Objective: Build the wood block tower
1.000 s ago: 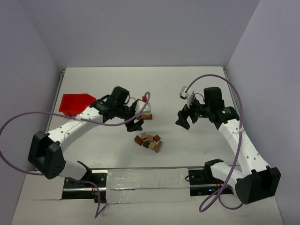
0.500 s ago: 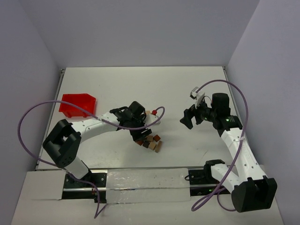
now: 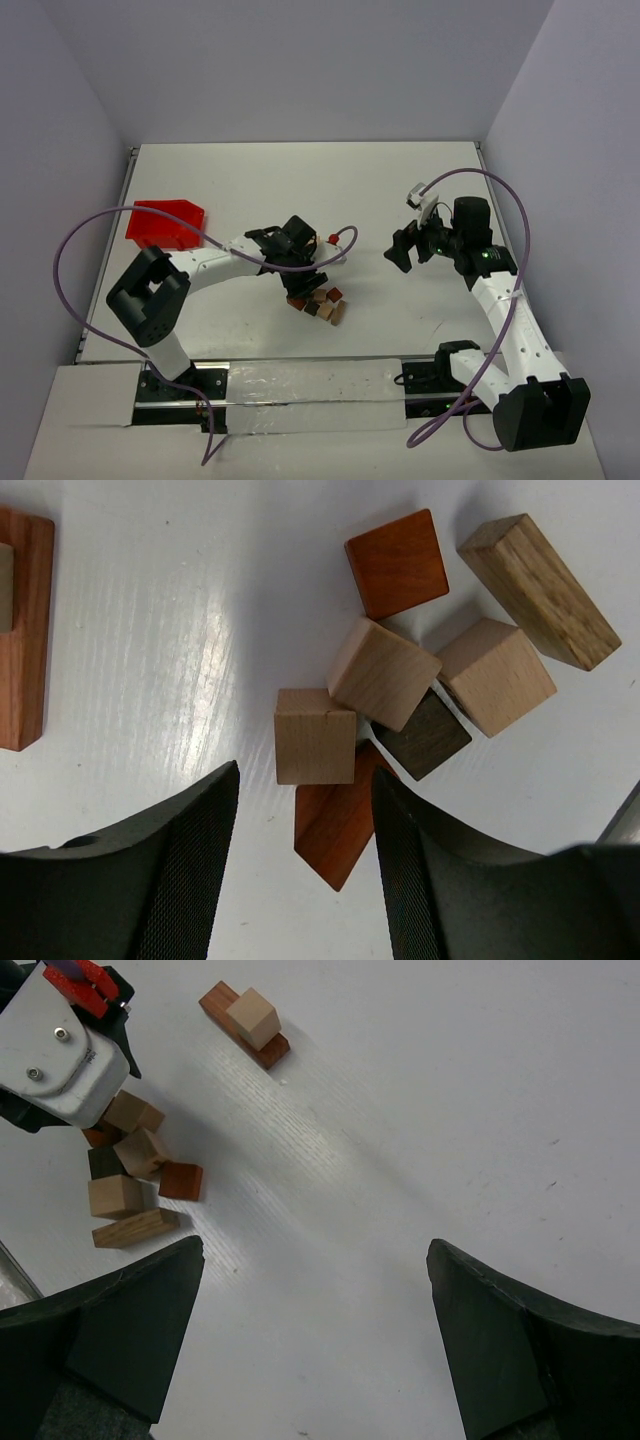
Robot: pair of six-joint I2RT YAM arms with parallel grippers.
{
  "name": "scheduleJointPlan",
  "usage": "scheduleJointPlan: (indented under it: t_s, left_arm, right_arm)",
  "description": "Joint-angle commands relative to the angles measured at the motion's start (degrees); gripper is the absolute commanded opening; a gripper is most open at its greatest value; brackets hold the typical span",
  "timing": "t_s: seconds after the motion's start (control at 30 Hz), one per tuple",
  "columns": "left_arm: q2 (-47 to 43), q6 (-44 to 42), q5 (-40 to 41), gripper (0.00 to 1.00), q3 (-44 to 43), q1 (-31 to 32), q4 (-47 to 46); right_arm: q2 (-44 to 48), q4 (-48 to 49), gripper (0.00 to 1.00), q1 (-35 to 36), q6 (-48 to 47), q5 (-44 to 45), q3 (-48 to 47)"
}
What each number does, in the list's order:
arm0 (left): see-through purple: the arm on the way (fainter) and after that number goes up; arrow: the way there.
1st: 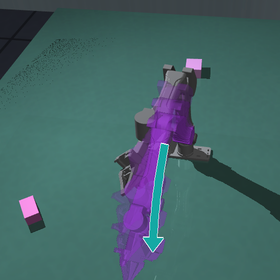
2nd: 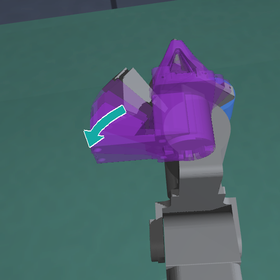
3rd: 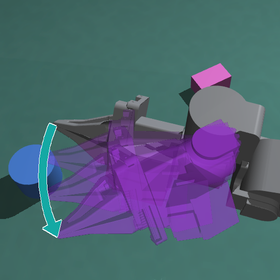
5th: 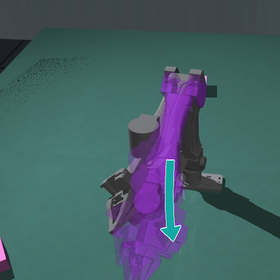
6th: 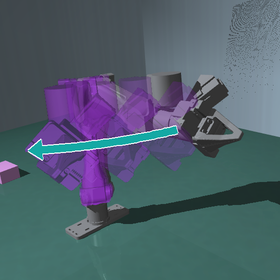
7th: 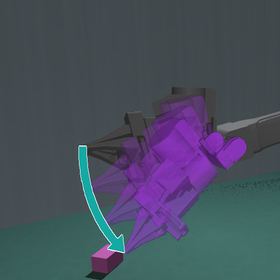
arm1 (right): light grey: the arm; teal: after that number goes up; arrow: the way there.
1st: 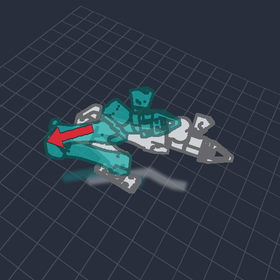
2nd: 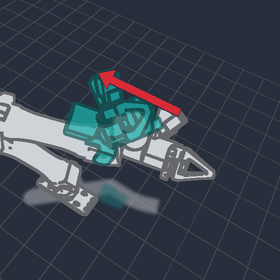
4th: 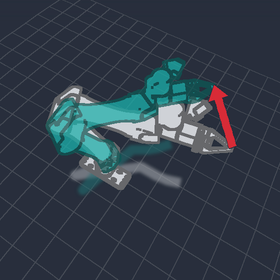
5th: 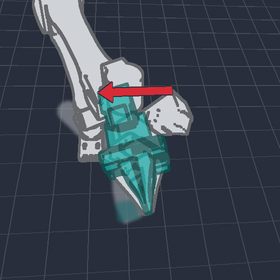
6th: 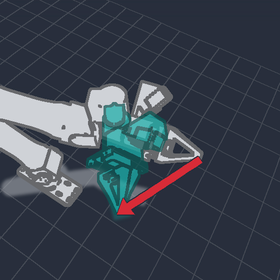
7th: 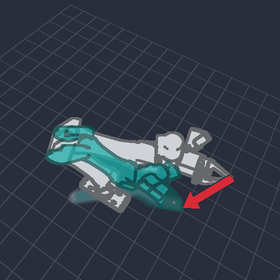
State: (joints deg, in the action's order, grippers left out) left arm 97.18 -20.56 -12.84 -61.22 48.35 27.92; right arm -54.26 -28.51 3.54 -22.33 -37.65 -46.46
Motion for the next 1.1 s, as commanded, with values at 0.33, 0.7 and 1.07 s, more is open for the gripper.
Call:
scheduleJointPlan:
  t_s: [0.33,0.7,1.07]
  left_arm:
    - [2.9,1.1,-1.8,0.55,-3.3,0.9,-1.5]
    - [-2.7,-3.0,-1.6,0.22,-1.4,-0.1,-0.6]
    - [-3.4,-17.0,-13.1,0.00,-10.9,-9.2,14.4]
  right_arm:
    - [-1.7,2.7,1.00,-0.4,-0.2,-1.1,0.3]
    - [-2.8,2.1,1.00,-0.5,-0.6,-1.8,0.1]
    - [-3.3,2.1,1.00,-0.5,-1.0,-1.8,0.2]
